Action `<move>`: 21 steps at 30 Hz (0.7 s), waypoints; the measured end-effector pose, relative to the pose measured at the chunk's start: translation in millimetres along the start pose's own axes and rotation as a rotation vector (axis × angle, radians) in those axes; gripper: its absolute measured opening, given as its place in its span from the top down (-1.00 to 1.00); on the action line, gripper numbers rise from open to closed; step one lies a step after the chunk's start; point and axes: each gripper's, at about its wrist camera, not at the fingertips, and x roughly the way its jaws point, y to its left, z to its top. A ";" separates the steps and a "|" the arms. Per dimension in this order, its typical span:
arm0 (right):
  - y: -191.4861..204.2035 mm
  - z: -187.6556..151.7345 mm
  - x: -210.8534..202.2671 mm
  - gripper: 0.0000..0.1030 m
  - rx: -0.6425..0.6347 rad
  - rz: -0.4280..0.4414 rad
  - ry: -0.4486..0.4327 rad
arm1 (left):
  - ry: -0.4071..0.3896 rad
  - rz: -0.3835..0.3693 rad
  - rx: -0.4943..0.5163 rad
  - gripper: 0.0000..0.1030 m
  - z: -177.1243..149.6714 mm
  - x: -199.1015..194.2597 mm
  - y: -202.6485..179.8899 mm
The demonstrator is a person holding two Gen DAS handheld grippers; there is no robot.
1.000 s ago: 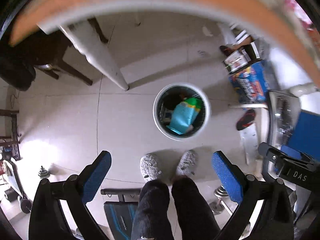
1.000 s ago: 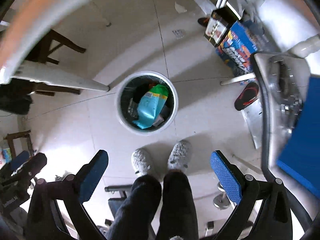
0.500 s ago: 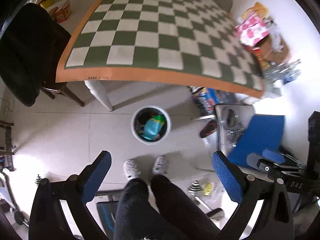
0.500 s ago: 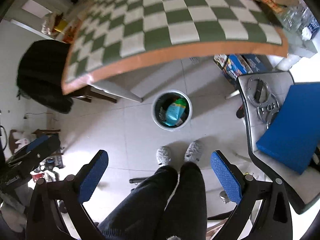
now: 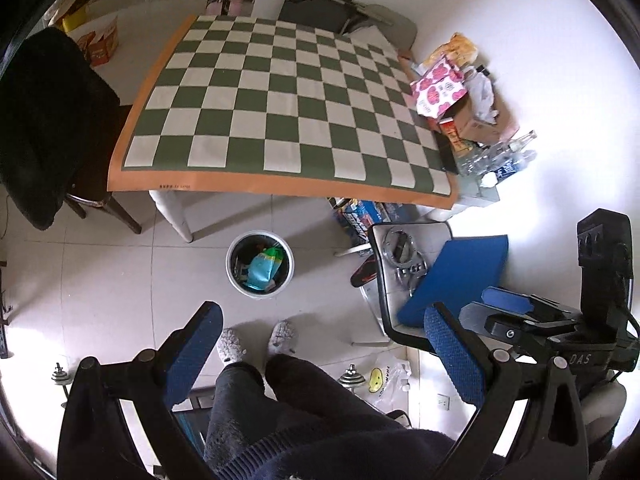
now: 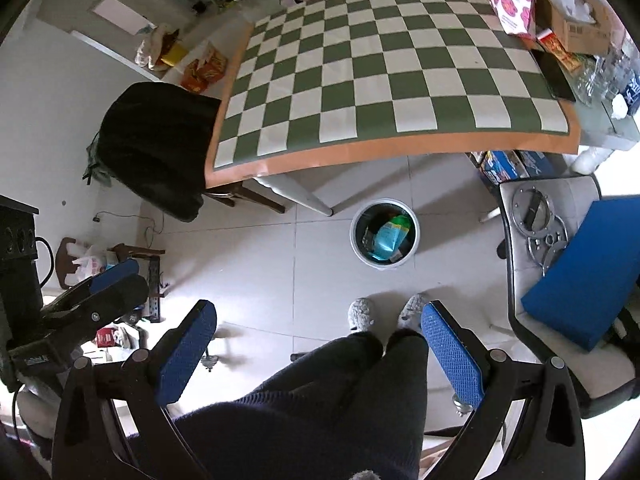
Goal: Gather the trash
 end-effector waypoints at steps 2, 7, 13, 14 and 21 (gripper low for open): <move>1.5 -1.9 -4.4 -1.00 -0.002 0.006 -0.001 | -0.009 -0.006 0.003 -1.00 -2.4 -6.1 -2.0; 6.8 -6.7 -17.0 -1.00 -0.011 0.015 -0.006 | -0.021 -0.016 0.002 -1.00 -6.6 -15.5 -5.8; 8.4 -7.3 -21.2 -1.00 -0.010 0.021 -0.005 | -0.034 -0.018 -0.001 -1.00 -8.9 -23.5 -5.7; 9.4 -7.2 -20.4 -1.00 -0.010 0.021 -0.005 | -0.039 -0.021 -0.001 -1.00 -8.9 -25.6 -4.9; 14.8 -6.7 -22.9 -1.00 -0.014 0.027 -0.001 | -0.060 -0.019 -0.008 -1.00 -8.4 -31.6 -3.3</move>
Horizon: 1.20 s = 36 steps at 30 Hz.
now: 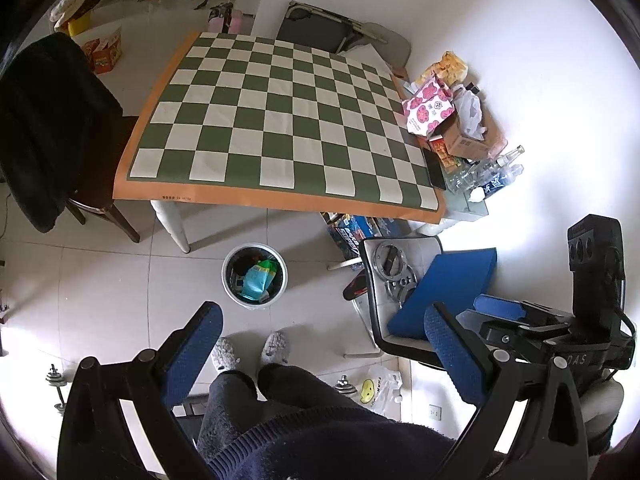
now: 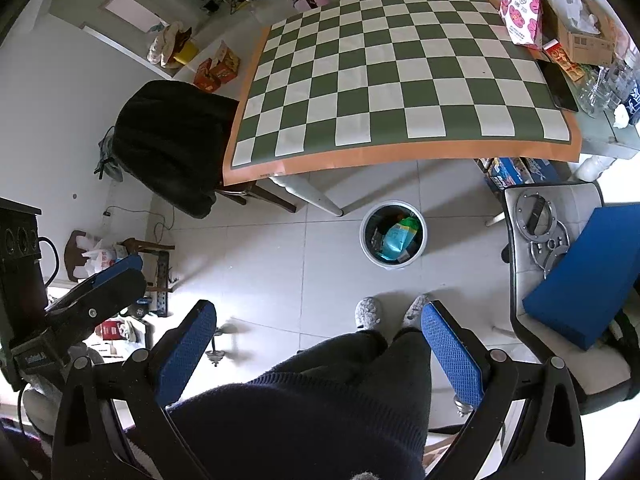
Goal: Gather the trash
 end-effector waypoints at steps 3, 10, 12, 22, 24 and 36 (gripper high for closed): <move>2.6 0.6 -1.9 -1.00 -0.002 0.004 0.003 | -0.001 0.001 -0.002 -1.00 0.1 -0.2 -0.7; 4.5 2.1 -3.8 -1.00 -0.003 0.007 0.003 | 0.000 -0.002 0.002 -1.00 1.3 -0.9 1.2; 4.4 1.9 -3.0 -1.00 -0.002 0.008 0.005 | -0.002 0.002 0.003 -1.00 1.5 -1.0 1.2; 6.8 4.0 -7.1 -1.00 -0.004 0.007 0.005 | -0.001 -0.002 0.001 -1.00 2.1 -1.2 0.5; 6.5 3.9 -6.9 -1.00 -0.004 0.008 0.006 | 0.001 -0.003 0.001 -1.00 2.3 -1.5 1.5; 8.1 3.9 -8.9 -1.00 -0.006 0.011 0.008 | 0.001 -0.006 0.006 -1.00 2.1 -2.0 4.2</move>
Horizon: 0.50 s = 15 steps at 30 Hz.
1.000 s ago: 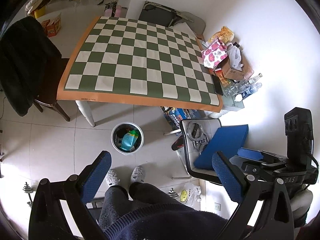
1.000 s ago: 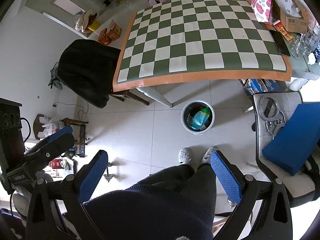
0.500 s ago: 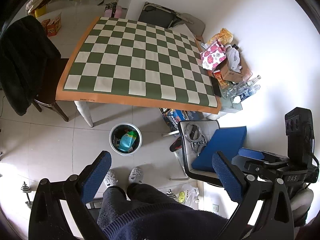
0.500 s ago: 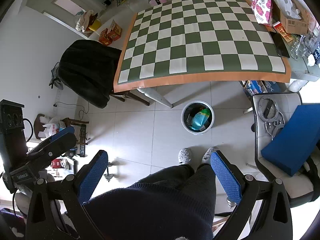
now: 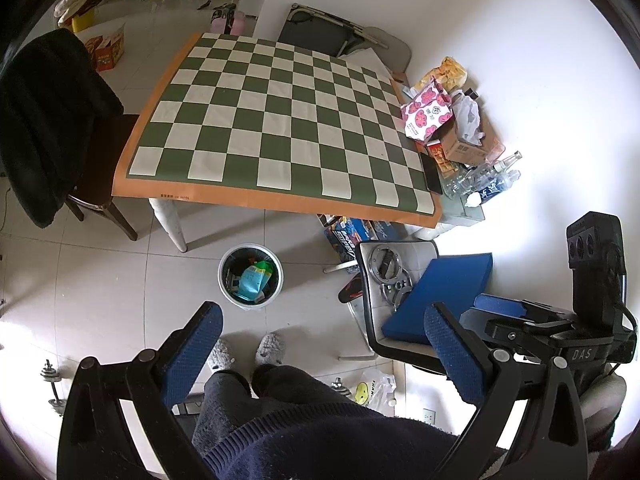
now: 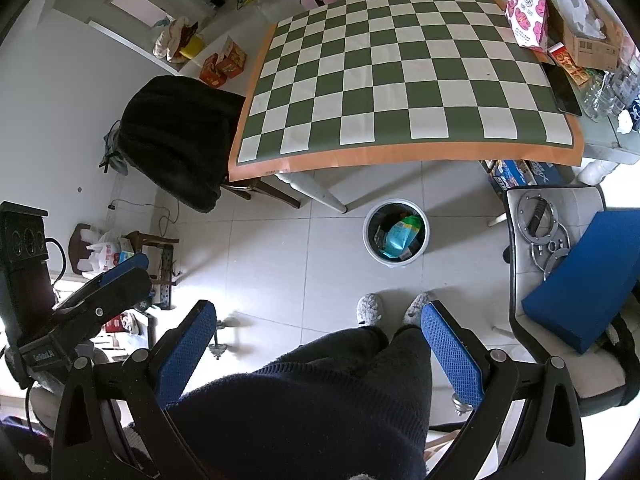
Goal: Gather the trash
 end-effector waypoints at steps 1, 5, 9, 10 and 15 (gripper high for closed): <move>0.0 0.0 0.6 -1.00 0.002 0.000 -0.002 | -0.001 0.000 0.000 -1.00 0.1 -0.3 -0.4; 1.9 0.1 1.5 -1.00 0.005 -0.001 -0.004 | 0.001 -0.002 0.000 -1.00 -0.1 -0.3 1.2; 2.7 0.4 2.8 -1.00 0.009 0.000 -0.003 | 0.002 0.003 -0.002 -1.00 -0.3 -1.3 -1.3; 2.5 0.1 2.1 -1.00 0.008 0.000 -0.002 | 0.002 0.003 -0.001 -1.00 -0.3 -0.8 -0.1; 3.5 -0.7 0.6 -1.00 0.008 0.001 -0.003 | 0.001 0.004 -0.005 -1.00 -1.0 -0.8 -2.3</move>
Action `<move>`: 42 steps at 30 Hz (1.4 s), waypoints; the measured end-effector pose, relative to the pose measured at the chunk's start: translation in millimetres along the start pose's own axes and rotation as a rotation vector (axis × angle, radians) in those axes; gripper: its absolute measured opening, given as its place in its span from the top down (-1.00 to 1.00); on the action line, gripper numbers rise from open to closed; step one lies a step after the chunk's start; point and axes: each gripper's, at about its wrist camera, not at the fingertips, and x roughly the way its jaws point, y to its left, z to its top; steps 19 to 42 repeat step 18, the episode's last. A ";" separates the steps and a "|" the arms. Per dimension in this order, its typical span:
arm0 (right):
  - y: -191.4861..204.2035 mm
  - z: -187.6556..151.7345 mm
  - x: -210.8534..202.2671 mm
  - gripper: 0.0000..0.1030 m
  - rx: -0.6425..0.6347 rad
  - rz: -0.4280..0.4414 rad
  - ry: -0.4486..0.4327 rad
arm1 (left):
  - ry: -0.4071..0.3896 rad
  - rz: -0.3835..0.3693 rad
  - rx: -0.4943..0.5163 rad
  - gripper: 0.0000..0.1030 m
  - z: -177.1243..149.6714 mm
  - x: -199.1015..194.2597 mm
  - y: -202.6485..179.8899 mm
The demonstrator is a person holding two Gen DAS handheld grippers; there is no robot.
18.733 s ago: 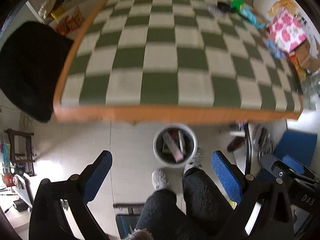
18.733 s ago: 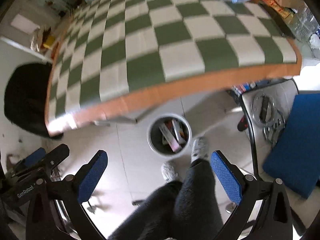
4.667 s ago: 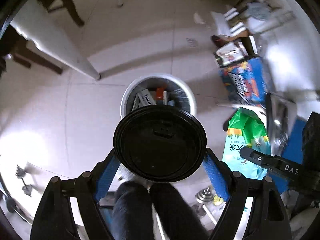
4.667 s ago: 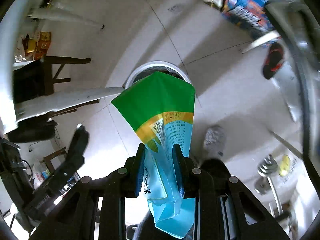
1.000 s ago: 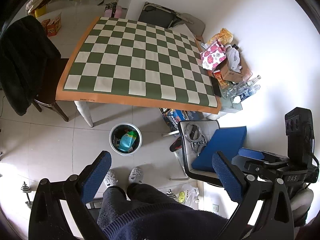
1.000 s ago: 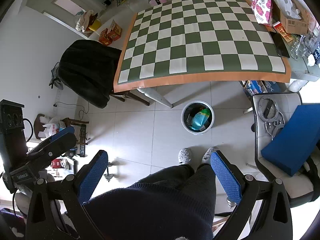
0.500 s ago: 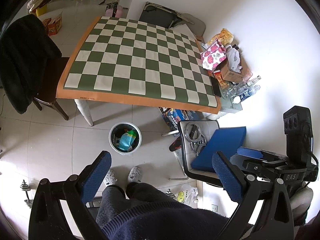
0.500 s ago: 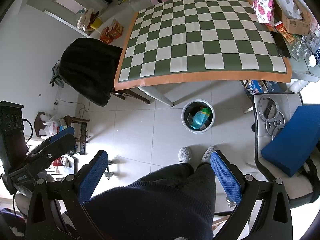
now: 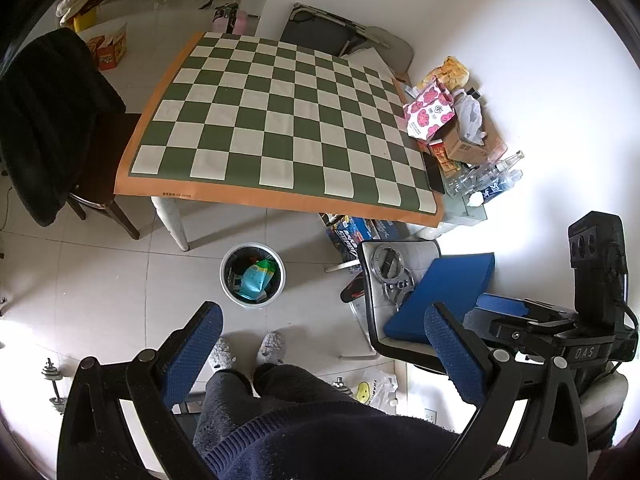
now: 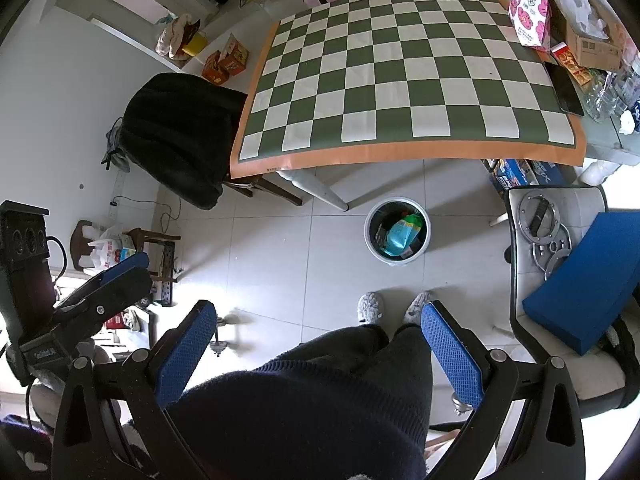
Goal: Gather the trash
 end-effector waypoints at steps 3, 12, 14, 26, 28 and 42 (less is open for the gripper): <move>-1.3 -0.1 -0.8 -1.00 -0.002 0.000 0.001 | -0.001 0.000 -0.001 -1.00 -0.3 0.3 -0.5; -3.3 -1.5 -3.7 -1.00 -0.007 0.001 0.002 | -0.004 0.002 -0.008 -1.00 -1.6 1.1 -4.7; -3.9 -1.7 -4.6 -1.00 -0.008 0.001 0.003 | -0.009 0.001 -0.011 -1.00 -2.1 0.1 -7.4; -6.1 -1.4 -4.5 -1.00 -0.011 0.001 0.006 | -0.006 -0.001 -0.010 -1.00 -2.8 -0.6 -10.7; -6.1 -1.4 -4.5 -1.00 -0.011 0.001 0.006 | -0.006 -0.001 -0.010 -1.00 -2.8 -0.6 -10.7; -6.1 -1.4 -4.5 -1.00 -0.011 0.001 0.006 | -0.006 -0.001 -0.010 -1.00 -2.8 -0.6 -10.7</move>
